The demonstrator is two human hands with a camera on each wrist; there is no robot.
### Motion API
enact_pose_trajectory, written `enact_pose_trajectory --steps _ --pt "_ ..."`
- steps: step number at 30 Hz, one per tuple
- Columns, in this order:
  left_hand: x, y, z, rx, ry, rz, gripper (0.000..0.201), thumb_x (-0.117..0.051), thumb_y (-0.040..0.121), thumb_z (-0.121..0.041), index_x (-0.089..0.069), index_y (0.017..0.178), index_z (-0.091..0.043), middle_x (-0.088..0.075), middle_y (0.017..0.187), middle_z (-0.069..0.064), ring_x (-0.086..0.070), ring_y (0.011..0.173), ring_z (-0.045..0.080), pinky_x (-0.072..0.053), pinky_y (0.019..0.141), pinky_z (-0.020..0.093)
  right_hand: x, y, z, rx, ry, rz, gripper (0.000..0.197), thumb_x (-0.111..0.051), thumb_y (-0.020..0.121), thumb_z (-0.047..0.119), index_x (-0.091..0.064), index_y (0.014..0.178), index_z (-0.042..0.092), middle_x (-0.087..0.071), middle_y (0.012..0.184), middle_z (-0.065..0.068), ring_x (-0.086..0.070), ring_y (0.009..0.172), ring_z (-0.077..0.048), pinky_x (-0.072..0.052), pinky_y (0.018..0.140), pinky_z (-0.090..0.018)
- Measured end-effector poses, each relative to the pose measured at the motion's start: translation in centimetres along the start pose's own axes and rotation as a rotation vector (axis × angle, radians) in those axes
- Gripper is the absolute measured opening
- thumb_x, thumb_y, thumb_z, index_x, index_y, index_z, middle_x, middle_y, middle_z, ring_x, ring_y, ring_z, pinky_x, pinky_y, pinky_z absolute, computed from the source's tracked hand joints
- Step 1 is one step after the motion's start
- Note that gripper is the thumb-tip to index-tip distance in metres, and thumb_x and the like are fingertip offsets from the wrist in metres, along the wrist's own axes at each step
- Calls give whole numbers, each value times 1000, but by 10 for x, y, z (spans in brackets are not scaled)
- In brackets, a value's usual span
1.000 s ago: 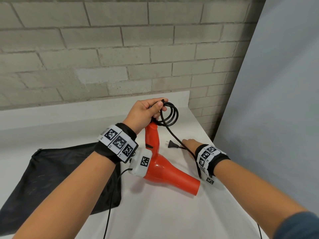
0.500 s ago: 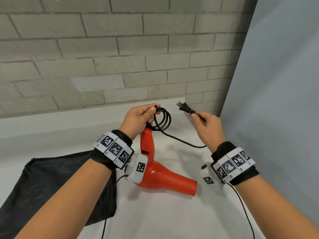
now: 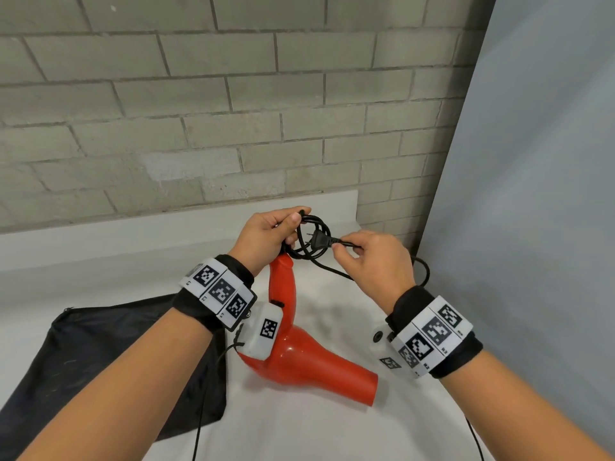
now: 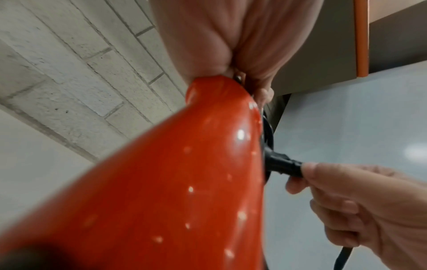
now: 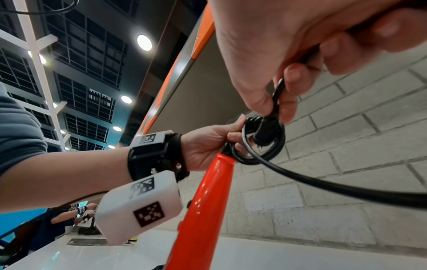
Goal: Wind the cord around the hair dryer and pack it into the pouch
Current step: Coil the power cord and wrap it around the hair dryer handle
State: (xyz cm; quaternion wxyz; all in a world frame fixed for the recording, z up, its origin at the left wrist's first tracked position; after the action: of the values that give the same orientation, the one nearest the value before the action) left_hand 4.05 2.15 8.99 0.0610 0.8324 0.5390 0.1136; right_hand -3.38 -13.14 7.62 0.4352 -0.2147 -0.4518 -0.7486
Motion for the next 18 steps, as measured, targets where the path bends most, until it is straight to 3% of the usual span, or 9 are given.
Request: enact_pose_trajectory --steps 4,9,11,13,15,16,18 --pt "-1 0 -6 -43 -18 0 29 -42 94 -14 -55 120 -12 -45 39 -11 -40 45 1 -38 51 10 -1 1 6 16 -40 -64 25 -53 88 35 -70 93 18 -47 70 8 -44 68 -11 -27 48 -22" --pt "-8 -3 -8 -90 8 98 26 -42 94 -15 -59 110 -25 -41 42 -11 -38 51 5 -36 57 17 -8 0 17 97 -51 -72 22 -58 85 30 -67 82 10 -64 77 -7 -59 72 -26 -36 58 -28" --pt "-10 -5 -8 -92 7 123 26 -42 93 -15 -59 110 -25 -42 44 -12 -40 50 4 -36 56 15 -11 1 18 49 13 -121 22 -60 83 26 -55 70 9 -56 70 -7 -52 66 -26 -32 57 -28" --pt "-10 -6 -9 -95 6 135 26 -43 93 -14 -59 111 -24 -43 44 -12 -40 49 2 -36 54 14 -13 6 18 -43 98 -159 26 -62 82 23 -42 69 13 -44 69 0 -42 63 -17 -30 58 -26" --pt "-7 -4 -12 -114 6 154 28 -42 93 -12 -56 115 -23 -43 43 -12 -40 48 1 -36 55 13 -13 16 20 -116 285 -180 25 -66 78 18 -41 82 13 -42 81 3 -40 68 -7 -33 60 -16" --pt "-7 -5 -11 -118 14 175 30 -42 92 -11 -53 118 -21 -43 42 -13 -40 48 1 -36 56 12 -15 20 20 -135 389 -154 31 -67 76 13 -42 96 13 -43 93 2 -43 77 -4 -38 68 -14" --pt "-7 -6 -13 -132 28 207 34 -41 92 -8 -47 124 -18 -44 42 -13 -39 48 0 -37 57 12 -19 29 24 -68 459 -29 49 -60 77 -1 -42 121 13 -47 113 -2 -48 103 -11 -44 89 -23"
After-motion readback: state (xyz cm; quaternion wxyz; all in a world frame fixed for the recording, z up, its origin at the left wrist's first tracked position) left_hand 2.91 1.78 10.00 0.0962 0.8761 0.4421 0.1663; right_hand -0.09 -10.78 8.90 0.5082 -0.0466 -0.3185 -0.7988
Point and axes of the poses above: each hand's wrist, its own y-axis towards the middle knuckle, its own x-axis out of the back of the hand, z = x × y, the point moved 2 cm from there along y, towards the middle knuckle
